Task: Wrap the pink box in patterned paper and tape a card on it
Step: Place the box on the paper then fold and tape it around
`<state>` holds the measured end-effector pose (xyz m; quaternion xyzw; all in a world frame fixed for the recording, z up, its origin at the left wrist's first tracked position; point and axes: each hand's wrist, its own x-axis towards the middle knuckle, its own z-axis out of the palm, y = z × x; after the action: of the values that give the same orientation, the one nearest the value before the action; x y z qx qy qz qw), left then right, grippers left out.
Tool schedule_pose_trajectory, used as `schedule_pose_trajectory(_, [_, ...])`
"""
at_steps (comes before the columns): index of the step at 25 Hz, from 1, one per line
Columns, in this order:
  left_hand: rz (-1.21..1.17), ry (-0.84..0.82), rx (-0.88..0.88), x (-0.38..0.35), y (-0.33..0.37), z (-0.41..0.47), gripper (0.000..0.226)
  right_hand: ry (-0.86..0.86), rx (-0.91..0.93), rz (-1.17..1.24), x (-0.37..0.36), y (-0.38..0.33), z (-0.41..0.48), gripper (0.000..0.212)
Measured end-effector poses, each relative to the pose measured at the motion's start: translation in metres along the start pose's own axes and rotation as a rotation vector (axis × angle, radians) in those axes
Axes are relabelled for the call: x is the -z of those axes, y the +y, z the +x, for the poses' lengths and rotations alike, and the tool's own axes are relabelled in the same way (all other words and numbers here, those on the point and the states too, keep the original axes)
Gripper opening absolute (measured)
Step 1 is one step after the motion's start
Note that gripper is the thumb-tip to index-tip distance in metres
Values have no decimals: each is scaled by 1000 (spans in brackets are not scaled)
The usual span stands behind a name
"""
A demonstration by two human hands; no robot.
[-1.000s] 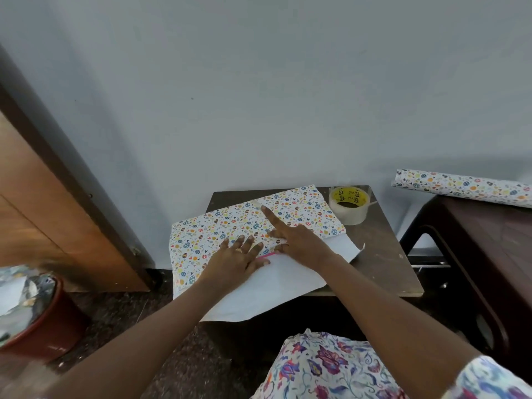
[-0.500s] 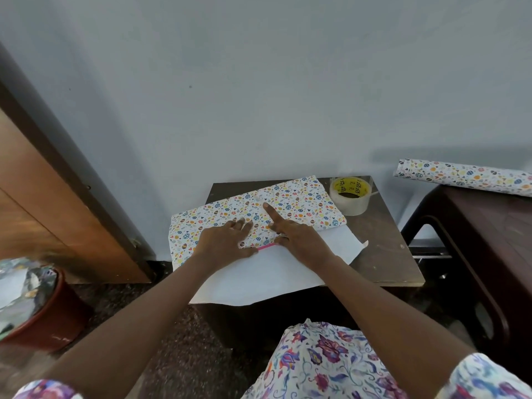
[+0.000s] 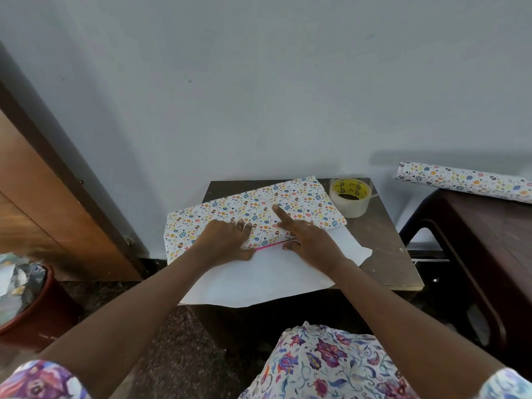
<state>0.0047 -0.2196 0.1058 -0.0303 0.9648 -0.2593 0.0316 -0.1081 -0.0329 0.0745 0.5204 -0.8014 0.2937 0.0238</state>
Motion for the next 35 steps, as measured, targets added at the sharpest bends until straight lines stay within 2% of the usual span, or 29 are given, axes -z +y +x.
schedule_pose_trajectory(5, [58,21,-2,4,0,0,70,34,88,-132,1,7,3,102])
schedule_pose_trajectory(7, [79,157,-52,-1,-4,-1,68,73,186,-182,0,9,3,103])
schedule_pose_trajectory(12, [-19,326,-157,-16,-9,-6,54,122,408,-327,1,15,1,98])
schedule_pose_trajectory(13, [-23,355,-148,-19,-5,-8,53,123,408,-339,-2,16,-1,100])
schedule_pose_trajectory(15, [-61,416,-93,-27,2,-12,52,64,285,-279,-2,14,-4,106])
schedule_pose_trajectory(18, [-202,403,24,-39,4,-22,61,-170,65,-102,6,13,-3,92])
schedule_pose_trajectory(20, [-256,360,132,-42,6,-28,64,-149,-3,-13,3,9,-1,86])
schedule_pose_trajectory(22, [-281,297,230,-41,13,-31,66,-14,-49,25,-1,5,3,81])
schedule_pose_trajectory(23, [-279,276,261,-40,17,-32,66,52,-39,-16,-3,4,4,81])
schedule_pose_trajectory(25, [-258,275,278,-40,21,-34,65,147,110,-142,-10,3,6,87])
schedule_pose_trajectory(26, [-245,281,276,-39,19,-34,64,137,177,-168,-11,-1,7,90])
schedule_pose_trajectory(28, [-220,313,293,-35,18,-33,60,4,191,-116,-12,-10,12,94])
schedule_pose_trajectory(30, [-205,385,266,-32,27,-33,60,-32,159,-93,-18,-10,16,96])
schedule_pose_trajectory(33, [-294,474,18,-39,58,-50,55,9,89,-66,-25,-7,20,97])
schedule_pose_trajectory(35, [-392,474,-65,-42,72,-59,62,28,89,-74,-27,-5,26,99])
